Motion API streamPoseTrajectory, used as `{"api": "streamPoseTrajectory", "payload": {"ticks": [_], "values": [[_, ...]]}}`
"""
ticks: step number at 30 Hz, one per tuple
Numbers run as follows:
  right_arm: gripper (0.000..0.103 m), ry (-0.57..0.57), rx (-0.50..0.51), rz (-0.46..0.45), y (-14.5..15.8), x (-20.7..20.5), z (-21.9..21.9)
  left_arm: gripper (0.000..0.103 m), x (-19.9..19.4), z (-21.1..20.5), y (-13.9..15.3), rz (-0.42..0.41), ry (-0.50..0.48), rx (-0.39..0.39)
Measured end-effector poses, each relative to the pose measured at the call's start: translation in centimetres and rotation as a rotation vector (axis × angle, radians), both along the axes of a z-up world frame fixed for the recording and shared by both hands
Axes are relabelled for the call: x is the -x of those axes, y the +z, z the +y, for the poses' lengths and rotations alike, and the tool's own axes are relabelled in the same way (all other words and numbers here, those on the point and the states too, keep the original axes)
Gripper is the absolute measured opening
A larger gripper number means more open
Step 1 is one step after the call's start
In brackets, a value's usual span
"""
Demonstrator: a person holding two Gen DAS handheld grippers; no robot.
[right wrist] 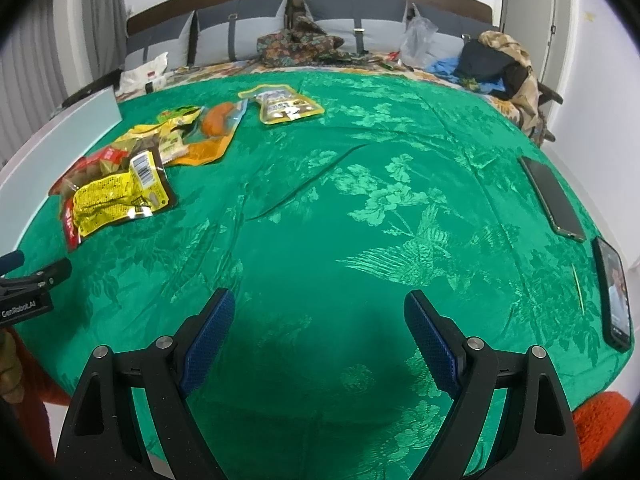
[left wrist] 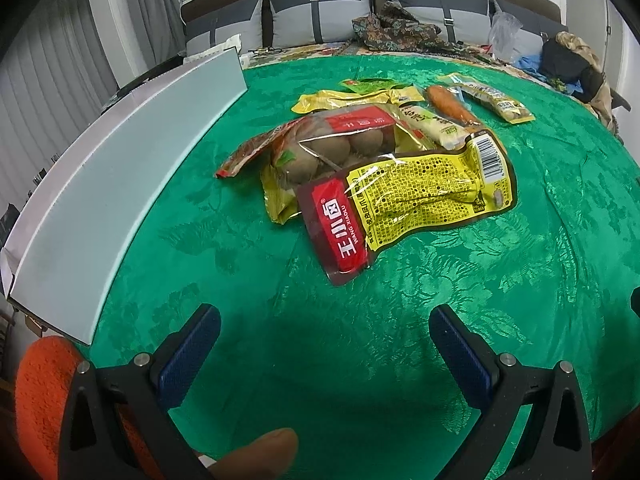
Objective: Organize snacks
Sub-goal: 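Move the left tool toward the snack pile beside the white box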
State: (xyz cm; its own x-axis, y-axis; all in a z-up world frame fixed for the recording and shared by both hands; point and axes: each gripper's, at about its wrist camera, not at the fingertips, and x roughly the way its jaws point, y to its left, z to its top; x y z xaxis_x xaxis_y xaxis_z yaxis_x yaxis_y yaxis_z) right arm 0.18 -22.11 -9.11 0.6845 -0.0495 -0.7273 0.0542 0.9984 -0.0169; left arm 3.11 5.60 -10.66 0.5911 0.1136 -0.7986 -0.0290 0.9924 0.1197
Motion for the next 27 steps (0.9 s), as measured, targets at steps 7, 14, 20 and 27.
{"api": "streamPoseTrajectory", "payload": {"ticks": [7,14,20,27], "values": [[0.089,0.003,-0.001,0.006,-0.1,0.0,0.1,0.103,-0.1,0.1,-0.4,0.016,0.002,-0.002],[0.089,0.006,-0.001,0.012,-0.2,-0.1,0.2,0.103,-0.4,0.4,-0.9,0.034,0.011,-0.002],[0.089,0.008,-0.003,0.015,-0.3,-0.1,0.3,0.103,-0.5,0.5,-1.3,0.046,0.014,-0.004],[0.089,0.011,-0.005,0.025,-0.6,-0.3,0.3,0.103,-0.7,0.7,-1.5,0.046,0.015,0.006]]}}
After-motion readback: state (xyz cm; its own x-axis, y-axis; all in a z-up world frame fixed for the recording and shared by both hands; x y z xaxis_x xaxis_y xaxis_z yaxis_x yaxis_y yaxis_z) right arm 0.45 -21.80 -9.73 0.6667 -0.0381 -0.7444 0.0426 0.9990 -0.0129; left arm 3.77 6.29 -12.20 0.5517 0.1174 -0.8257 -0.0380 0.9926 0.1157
